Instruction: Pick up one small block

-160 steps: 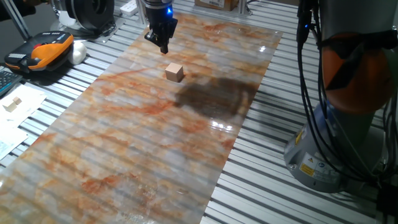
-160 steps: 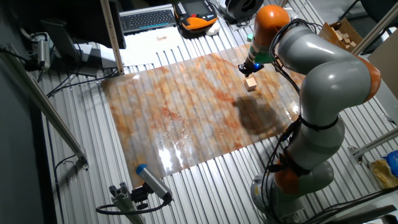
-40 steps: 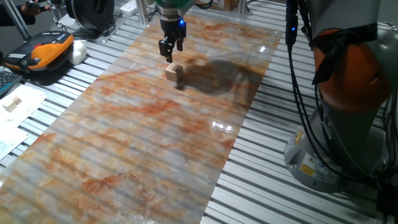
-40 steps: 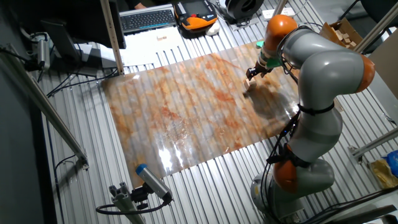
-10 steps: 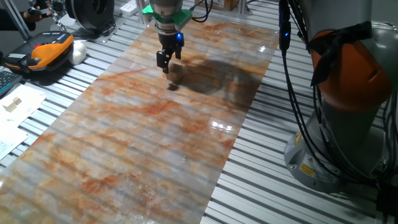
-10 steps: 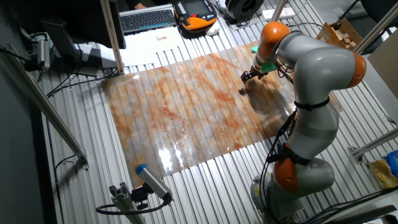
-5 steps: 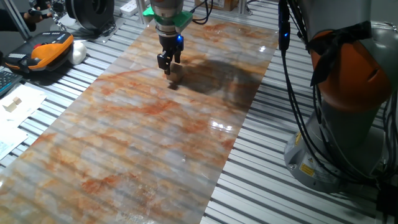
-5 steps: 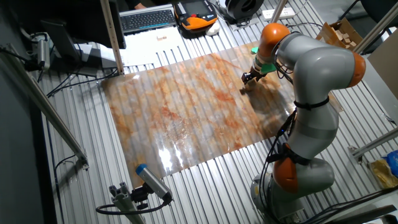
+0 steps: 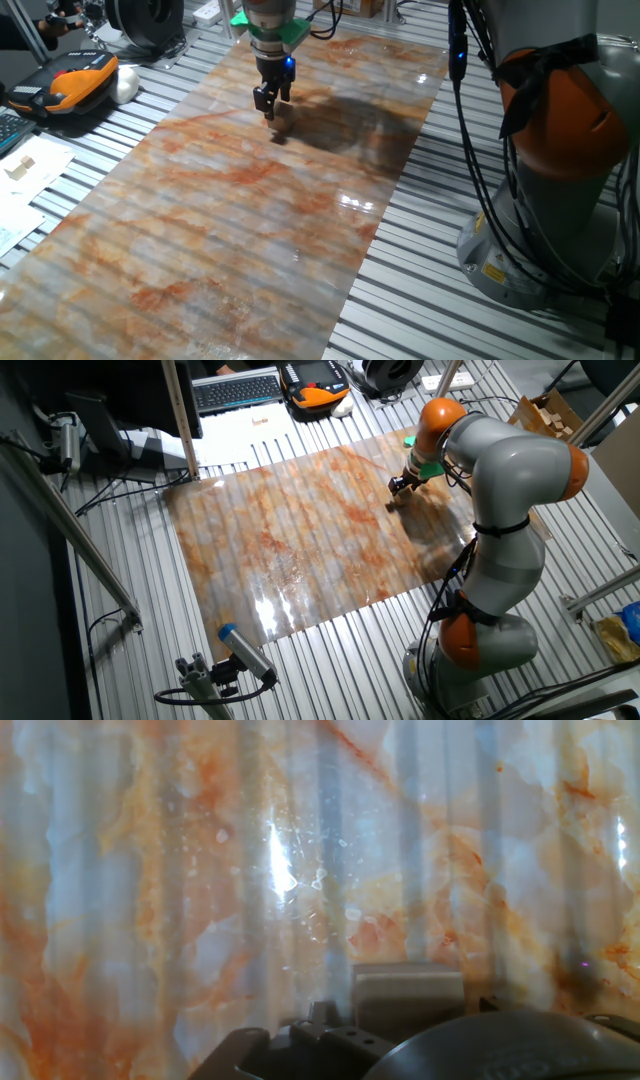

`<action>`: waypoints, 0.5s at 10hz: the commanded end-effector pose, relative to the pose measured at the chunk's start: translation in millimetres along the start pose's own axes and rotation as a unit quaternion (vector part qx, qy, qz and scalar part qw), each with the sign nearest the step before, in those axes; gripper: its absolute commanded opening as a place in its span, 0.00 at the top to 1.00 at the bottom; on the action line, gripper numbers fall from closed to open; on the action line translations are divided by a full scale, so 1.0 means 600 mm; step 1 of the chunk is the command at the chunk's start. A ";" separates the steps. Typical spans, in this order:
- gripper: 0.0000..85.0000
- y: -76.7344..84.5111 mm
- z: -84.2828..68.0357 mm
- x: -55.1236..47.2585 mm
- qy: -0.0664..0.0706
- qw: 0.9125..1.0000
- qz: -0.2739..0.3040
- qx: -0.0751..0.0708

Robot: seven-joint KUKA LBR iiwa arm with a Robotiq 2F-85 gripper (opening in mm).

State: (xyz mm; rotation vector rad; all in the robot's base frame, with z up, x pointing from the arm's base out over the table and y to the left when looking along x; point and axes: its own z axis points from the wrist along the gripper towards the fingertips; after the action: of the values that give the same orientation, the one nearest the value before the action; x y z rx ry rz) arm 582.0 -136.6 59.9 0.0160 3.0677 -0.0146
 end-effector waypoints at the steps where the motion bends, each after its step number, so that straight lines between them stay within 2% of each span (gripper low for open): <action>1: 0.20 0.000 0.000 0.000 0.001 1.000 0.001 0.000; 5: 0.20 0.000 0.000 0.000 0.001 1.000 0.001 -0.001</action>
State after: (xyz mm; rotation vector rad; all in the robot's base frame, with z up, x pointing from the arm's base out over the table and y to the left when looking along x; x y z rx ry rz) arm 581.8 -136.8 59.8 0.0200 3.0710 -0.0091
